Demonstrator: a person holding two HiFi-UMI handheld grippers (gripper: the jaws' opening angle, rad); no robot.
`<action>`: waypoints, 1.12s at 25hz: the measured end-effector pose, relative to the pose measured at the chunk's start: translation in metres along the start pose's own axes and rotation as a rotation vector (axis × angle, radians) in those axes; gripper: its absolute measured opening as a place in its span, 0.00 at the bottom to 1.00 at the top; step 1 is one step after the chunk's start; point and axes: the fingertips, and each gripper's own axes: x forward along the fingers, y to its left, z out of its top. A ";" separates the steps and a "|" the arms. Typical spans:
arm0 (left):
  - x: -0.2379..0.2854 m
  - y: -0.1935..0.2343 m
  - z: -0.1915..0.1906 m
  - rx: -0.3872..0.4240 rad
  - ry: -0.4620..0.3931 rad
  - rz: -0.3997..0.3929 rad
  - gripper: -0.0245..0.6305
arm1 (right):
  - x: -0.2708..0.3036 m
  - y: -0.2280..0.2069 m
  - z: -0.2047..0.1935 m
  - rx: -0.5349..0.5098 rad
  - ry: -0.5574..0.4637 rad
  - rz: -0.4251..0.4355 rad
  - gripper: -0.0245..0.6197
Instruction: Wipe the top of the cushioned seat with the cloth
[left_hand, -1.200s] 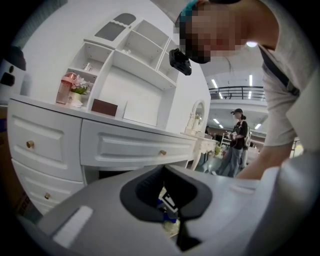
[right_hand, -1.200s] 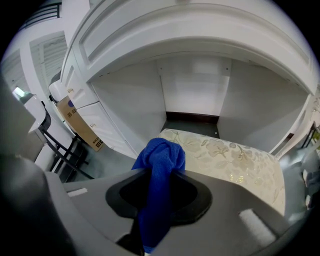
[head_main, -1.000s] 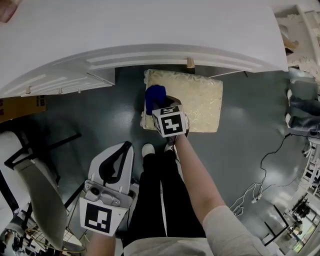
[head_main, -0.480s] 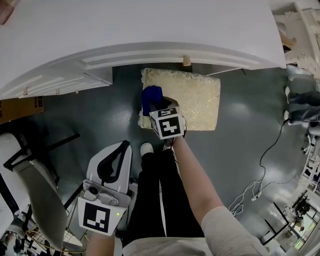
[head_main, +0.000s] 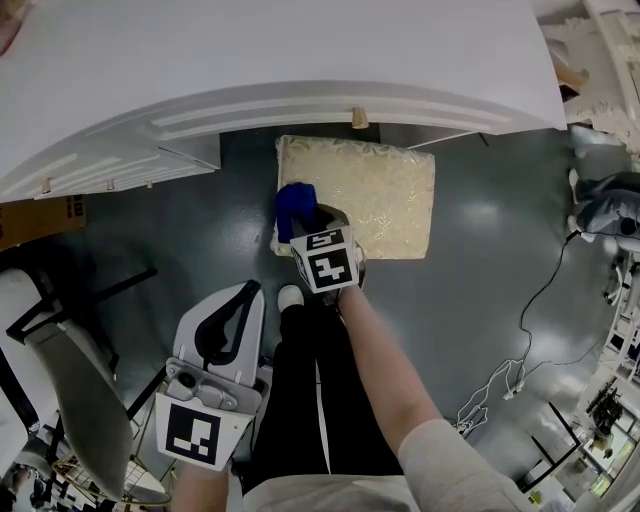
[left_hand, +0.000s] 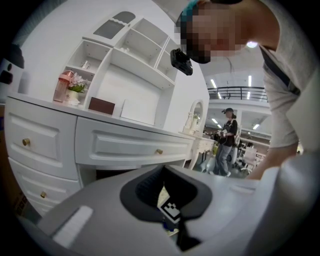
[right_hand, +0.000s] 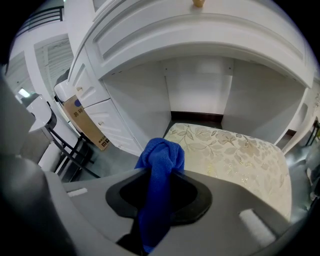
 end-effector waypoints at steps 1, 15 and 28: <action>0.002 -0.002 0.000 0.002 0.001 -0.003 0.04 | 0.000 -0.001 0.000 -0.002 0.000 0.001 0.20; 0.021 -0.036 0.002 0.021 0.012 -0.042 0.04 | -0.024 -0.049 -0.026 0.065 -0.013 -0.018 0.20; 0.052 -0.088 0.001 0.047 0.034 -0.102 0.04 | -0.057 -0.124 -0.061 0.118 -0.009 -0.074 0.20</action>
